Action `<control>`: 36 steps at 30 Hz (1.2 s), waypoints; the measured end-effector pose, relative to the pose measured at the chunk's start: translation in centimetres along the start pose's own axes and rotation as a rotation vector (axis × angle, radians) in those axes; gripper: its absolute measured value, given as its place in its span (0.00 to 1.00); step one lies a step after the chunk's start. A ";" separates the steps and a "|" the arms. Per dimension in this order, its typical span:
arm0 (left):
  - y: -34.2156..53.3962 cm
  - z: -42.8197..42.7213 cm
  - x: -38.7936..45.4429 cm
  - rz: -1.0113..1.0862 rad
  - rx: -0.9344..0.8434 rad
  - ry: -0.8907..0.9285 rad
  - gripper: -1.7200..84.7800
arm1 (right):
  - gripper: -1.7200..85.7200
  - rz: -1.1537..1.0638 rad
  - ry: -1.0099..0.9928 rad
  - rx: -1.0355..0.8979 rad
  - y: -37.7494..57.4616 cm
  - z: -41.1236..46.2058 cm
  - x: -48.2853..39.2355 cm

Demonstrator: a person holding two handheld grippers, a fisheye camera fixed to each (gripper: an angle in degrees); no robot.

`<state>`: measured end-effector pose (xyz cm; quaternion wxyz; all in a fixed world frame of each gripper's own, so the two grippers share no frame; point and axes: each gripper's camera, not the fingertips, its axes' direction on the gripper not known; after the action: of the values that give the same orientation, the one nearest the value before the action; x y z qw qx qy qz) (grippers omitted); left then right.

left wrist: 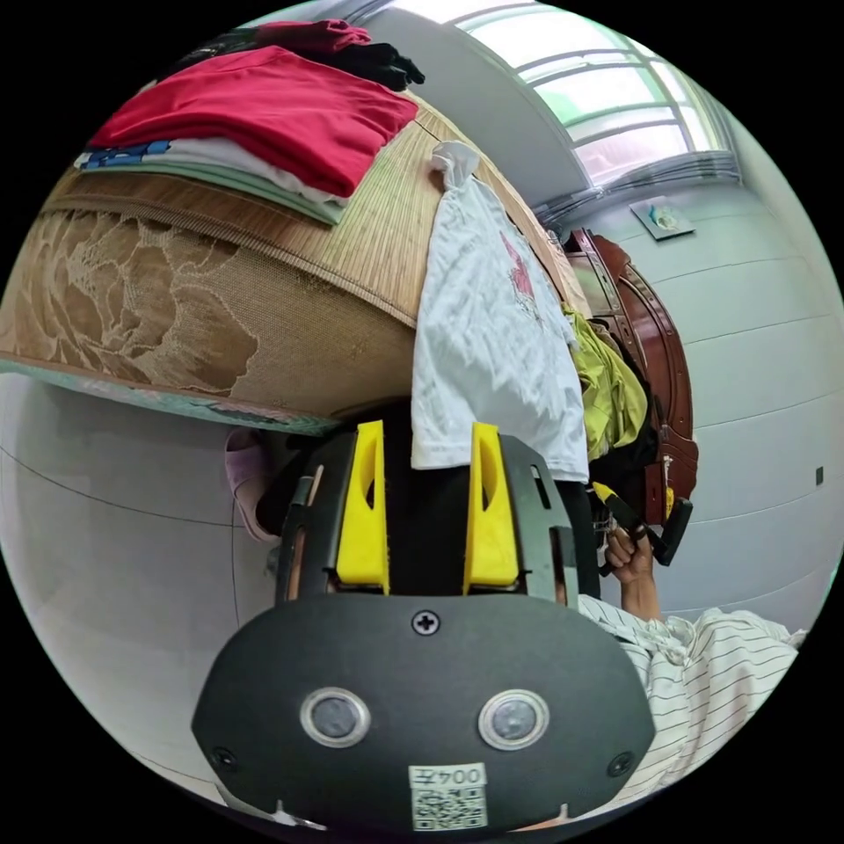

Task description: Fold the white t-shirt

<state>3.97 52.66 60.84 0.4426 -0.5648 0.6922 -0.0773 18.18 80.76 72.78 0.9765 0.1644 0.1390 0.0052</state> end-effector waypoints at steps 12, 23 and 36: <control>-2.5 -5.2 1.0 -0.028 0.137 0.151 0.04 | 0.15 -0.046 0.100 -0.123 1.7 -2.8 1.0; -6.7 -11.7 4.6 -0.046 0.222 0.329 0.03 | 0.16 0.630 -0.621 -0.003 5.9 -2.8 14.0; -10.6 -15.8 8.9 0.068 0.250 0.327 0.03 | 0.21 1.038 -0.990 0.096 14.1 3.8 17.6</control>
<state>0.76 35.16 71.99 0.3932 -0.4620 0.7585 -0.2382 36.61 93.88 76.00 0.7883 0.2351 -0.4160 0.3877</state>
